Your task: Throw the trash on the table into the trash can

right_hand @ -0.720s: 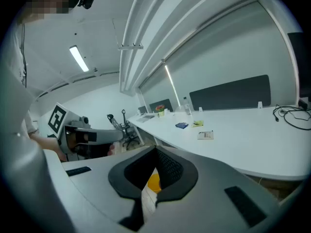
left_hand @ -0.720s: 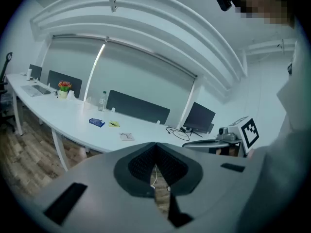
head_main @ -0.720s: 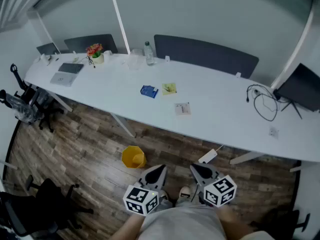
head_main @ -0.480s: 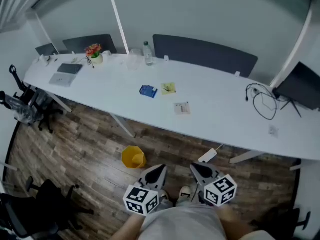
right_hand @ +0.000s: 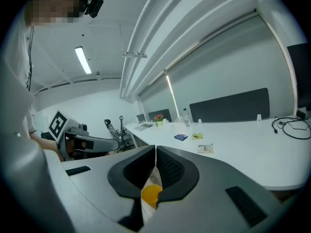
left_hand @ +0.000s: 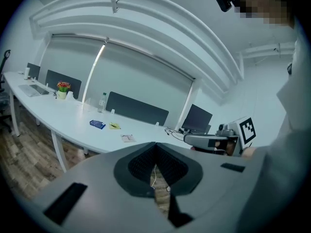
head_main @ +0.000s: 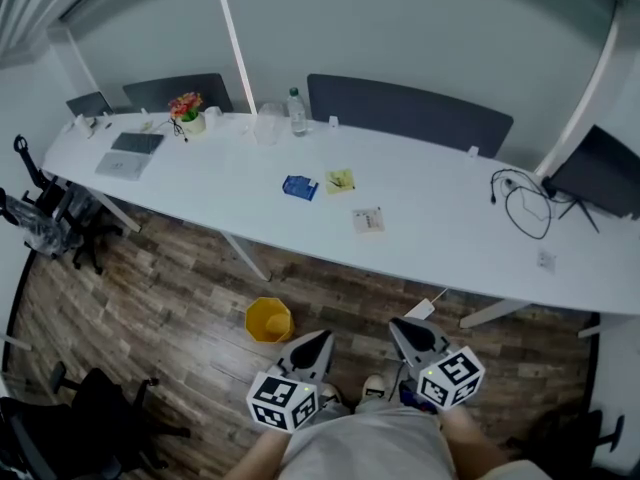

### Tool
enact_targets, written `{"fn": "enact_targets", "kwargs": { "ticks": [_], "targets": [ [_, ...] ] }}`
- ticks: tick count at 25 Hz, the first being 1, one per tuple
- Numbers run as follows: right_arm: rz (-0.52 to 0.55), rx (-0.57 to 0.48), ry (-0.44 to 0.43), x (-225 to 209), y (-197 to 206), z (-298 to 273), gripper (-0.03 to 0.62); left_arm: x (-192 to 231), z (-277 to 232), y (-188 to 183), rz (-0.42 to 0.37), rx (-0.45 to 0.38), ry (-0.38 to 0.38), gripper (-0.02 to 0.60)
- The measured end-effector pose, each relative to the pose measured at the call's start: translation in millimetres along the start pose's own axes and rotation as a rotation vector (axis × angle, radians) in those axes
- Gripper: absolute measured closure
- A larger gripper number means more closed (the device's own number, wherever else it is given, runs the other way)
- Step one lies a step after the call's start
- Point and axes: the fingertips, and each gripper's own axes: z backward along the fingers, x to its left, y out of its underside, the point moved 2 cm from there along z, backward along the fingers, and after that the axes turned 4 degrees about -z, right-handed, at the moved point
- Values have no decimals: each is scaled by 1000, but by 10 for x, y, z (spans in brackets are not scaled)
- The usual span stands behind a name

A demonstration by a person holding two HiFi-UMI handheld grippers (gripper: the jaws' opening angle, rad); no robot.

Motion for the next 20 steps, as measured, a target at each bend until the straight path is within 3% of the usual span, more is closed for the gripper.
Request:
{"fn": "enact_targets", "kwargs": {
  "ticks": [12,20],
  "targets": [
    [-4,-30,86,38,-20,-90,560,211,51,-6,-11,-2,56,580],
    [-23,-11,79,-338,-19,-385,560,420,-350,-93,-11,6,56,580]
  ]
}}
